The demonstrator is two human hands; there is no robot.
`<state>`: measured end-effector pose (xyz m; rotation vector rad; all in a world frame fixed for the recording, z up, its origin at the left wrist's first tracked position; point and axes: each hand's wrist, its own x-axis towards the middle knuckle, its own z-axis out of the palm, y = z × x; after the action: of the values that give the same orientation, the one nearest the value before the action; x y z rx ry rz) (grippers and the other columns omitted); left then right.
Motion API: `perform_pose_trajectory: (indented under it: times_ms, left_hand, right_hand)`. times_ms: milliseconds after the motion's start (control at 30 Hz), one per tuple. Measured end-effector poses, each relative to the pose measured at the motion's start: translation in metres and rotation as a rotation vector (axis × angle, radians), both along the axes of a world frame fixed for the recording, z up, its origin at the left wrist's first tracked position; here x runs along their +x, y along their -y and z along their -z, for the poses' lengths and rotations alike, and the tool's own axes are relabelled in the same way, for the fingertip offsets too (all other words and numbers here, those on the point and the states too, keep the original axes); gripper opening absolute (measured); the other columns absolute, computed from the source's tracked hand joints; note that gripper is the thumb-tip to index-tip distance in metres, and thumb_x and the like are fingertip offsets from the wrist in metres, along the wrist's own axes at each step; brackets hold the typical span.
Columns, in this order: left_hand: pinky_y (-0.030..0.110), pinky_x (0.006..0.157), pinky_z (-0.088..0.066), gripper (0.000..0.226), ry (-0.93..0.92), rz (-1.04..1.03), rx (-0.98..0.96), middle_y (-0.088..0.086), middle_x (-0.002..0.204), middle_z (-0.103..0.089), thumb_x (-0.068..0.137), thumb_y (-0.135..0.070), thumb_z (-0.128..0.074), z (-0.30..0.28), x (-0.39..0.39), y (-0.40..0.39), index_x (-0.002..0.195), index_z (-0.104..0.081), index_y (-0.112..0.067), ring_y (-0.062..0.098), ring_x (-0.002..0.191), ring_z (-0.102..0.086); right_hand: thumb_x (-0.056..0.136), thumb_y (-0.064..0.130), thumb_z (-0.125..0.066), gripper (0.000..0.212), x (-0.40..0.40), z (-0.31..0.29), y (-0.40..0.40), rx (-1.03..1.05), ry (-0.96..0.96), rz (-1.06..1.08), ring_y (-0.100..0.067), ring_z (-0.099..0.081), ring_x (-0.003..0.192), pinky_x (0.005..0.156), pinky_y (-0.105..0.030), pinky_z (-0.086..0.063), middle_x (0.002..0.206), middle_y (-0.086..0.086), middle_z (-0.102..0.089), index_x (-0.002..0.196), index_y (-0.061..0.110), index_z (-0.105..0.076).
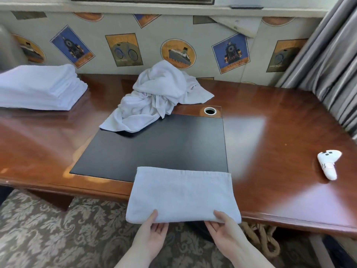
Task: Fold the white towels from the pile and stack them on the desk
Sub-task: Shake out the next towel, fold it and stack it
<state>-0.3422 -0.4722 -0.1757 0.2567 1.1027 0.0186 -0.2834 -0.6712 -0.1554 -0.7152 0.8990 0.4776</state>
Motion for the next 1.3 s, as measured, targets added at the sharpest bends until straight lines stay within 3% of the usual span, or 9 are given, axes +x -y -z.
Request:
perform_pose_trajectory:
  times_ms: [67,200,333,700,900,1033,1133,1200,1300]
  left_hand:
    - [0.041,0.089,-0.05,0.018,0.041,-0.021,-0.005,0.012,0.109,-0.066,0.088,-0.006,-0.066,-0.003,-0.01,-0.018,0.104,-0.061,-0.013,0.028,0.1,-0.06]
    - [0.04,0.07,-0.061,0.02,0.134,-0.107,0.011,0.011,0.106,-0.072,0.09,-0.006,-0.064,-0.015,-0.024,-0.076,0.108,-0.065,-0.013,0.026,0.105,-0.063]
    - [0.034,0.059,-0.061,0.014,0.214,-0.176,0.12,0.01,0.09,-0.076,0.095,-0.007,-0.056,-0.042,-0.048,-0.166,0.107,-0.063,-0.007,0.022,0.092,-0.066]
    - [0.039,0.066,-0.062,0.023,0.34,-0.291,0.416,0.015,0.114,-0.066,0.101,-0.018,-0.049,-0.139,-0.076,-0.404,0.118,-0.057,-0.005,0.026,0.101,-0.064]
    - [0.042,0.072,-0.053,0.024,0.3,-0.204,0.527,0.019,0.111,-0.069,0.1,-0.018,-0.049,-0.168,-0.029,-0.469,0.114,-0.058,-0.001,0.03,0.099,-0.065]
    - [0.044,0.076,-0.052,0.031,0.273,-0.202,0.507,0.023,0.107,-0.062,0.102,-0.017,-0.047,-0.191,0.02,-0.508,0.124,-0.053,0.004,0.033,0.093,-0.06]
    - [0.045,0.074,-0.051,0.032,0.279,-0.22,0.496,0.027,0.114,-0.061,0.101,-0.015,-0.048,-0.207,0.049,-0.536,0.125,-0.052,0.007,0.037,0.1,-0.06]
    - [0.046,0.079,-0.049,0.034,0.315,-0.201,0.48,0.028,0.12,-0.06,0.101,-0.015,-0.047,-0.218,0.064,-0.559,0.127,-0.052,0.007,0.039,0.11,-0.059]
    - [0.046,0.086,-0.049,0.03,0.353,-0.207,0.499,0.027,0.123,-0.062,0.102,-0.014,-0.046,-0.228,0.087,-0.594,0.124,-0.054,0.006,0.036,0.114,-0.059]
  right_hand:
    - [0.093,-0.007,-0.052,0.044,-0.005,-0.002,-0.018,0.05,0.004,-0.004,-0.034,-0.064,0.102,0.092,-0.048,-0.051,0.121,-0.017,-0.066,0.133,0.012,-0.05]
    - [0.093,-0.007,-0.052,0.035,0.0,-0.02,-0.078,0.098,0.093,-0.098,-0.031,-0.073,0.09,0.063,-0.041,-0.062,0.109,-0.016,-0.073,0.124,0.007,-0.056]
    - [0.095,-0.006,-0.048,0.034,0.0,-0.047,-0.179,0.143,0.161,-0.221,-0.029,-0.069,0.1,0.068,-0.041,-0.062,0.118,-0.02,-0.068,0.128,-0.002,-0.053]
    - [0.095,-0.002,-0.049,0.026,-0.008,-0.123,-0.422,0.264,0.262,-0.35,-0.026,-0.074,0.082,0.058,-0.037,-0.062,0.106,-0.019,-0.071,0.12,-0.004,-0.056]
    - [0.094,-0.007,-0.046,0.011,0.034,-0.165,-0.481,0.138,0.276,-0.363,-0.027,-0.068,0.049,0.044,-0.039,-0.057,0.062,-0.017,-0.07,0.095,-0.006,-0.056]
    - [0.094,-0.008,-0.046,0.012,0.075,-0.191,-0.519,0.148,0.284,-0.376,-0.032,-0.064,0.075,0.073,-0.044,-0.06,0.063,-0.017,-0.069,0.091,-0.004,-0.057]
    - [0.093,-0.01,-0.046,0.013,0.105,-0.206,-0.549,0.141,0.297,-0.383,-0.032,-0.06,0.08,0.077,-0.045,-0.059,0.085,-0.02,-0.066,0.098,-0.004,-0.056]
    - [0.092,-0.011,-0.046,0.019,0.125,-0.214,-0.57,0.136,0.323,-0.397,-0.034,-0.061,0.085,0.096,-0.048,-0.051,0.098,-0.021,-0.063,0.106,-0.003,-0.056]
    - [0.093,-0.011,-0.047,0.027,0.153,-0.224,-0.602,0.13,0.318,-0.413,-0.035,-0.06,0.103,0.096,-0.05,-0.046,0.111,-0.021,-0.062,0.117,-0.002,-0.055]
